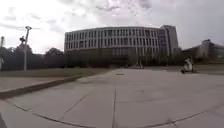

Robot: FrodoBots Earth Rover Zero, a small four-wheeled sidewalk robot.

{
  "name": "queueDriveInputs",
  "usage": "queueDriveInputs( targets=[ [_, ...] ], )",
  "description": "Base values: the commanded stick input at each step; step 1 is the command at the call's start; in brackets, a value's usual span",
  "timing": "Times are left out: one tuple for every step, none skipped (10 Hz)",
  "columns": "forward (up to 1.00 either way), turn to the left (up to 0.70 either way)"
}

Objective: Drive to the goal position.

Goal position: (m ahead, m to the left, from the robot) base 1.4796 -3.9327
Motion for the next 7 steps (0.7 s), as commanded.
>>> queueDriveInputs(
  targets=[
    [0.70, -0.01],
    [0.70, -0.01],
    [0.70, -0.01],
    [0.70, -0.01],
    [0.70, -0.01],
    [0.70, -0.01],
    [0.70, -0.01]
  ],
)
